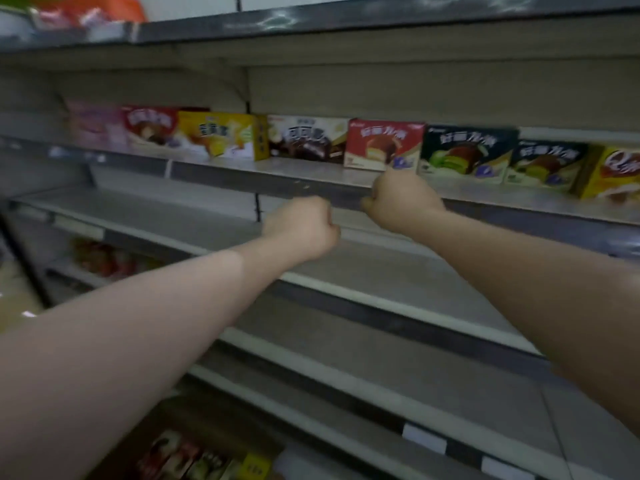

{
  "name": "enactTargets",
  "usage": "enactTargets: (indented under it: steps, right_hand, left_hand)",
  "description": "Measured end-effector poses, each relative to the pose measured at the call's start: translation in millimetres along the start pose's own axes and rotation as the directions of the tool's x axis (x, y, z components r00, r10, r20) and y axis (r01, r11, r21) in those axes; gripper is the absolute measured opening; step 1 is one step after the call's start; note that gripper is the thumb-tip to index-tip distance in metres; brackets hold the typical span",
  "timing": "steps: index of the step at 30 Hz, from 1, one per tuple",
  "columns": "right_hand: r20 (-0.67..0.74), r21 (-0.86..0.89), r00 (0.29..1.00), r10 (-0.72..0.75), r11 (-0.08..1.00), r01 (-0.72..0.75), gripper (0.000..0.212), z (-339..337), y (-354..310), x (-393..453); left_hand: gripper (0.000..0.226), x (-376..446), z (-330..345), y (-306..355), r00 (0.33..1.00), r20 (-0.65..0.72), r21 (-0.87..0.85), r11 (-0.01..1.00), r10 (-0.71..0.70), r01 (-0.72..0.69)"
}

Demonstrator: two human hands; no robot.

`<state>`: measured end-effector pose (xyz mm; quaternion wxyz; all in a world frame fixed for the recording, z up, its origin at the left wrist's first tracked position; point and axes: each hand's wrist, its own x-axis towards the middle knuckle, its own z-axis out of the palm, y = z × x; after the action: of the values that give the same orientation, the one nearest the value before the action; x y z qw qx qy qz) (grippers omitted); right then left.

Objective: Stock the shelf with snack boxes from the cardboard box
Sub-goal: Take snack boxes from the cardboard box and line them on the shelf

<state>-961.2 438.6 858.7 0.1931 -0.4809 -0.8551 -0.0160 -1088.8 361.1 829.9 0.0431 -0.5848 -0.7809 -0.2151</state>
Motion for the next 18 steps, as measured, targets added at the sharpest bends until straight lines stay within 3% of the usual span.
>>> enactTargets:
  steps: [5, 8, 14, 18]
  right_hand:
    - [0.235, 0.058, 0.972, -0.013, 0.998, -0.001, 0.034, 64, -89, -35]
    - [0.311, 0.178, 0.945, -0.099, 0.983, 0.045, 0.035, 110, -159, -62]
    - [0.481, 0.27, 0.864, -0.146, 0.963, 0.012, 0.03, 215, -305, -107]
    - [0.555, 0.251, 0.823, -0.12, 0.968, -0.028, 0.028, 271, -371, -121]
  left_hand:
    - [0.016, -70, 6, -106, 0.973, 0.142, 0.025, 0.983, -0.181, 0.18]
    - [0.02, -123, 14, -192, 0.931, 0.222, 0.029, 0.956, -0.29, 0.291]
    - [0.021, -213, 24, -353, 0.831, 0.379, -0.034, 0.892, -0.406, 0.451]
    - [0.027, -231, 30, -431, 0.8, 0.394, -0.096, 0.845, -0.454, 0.527]
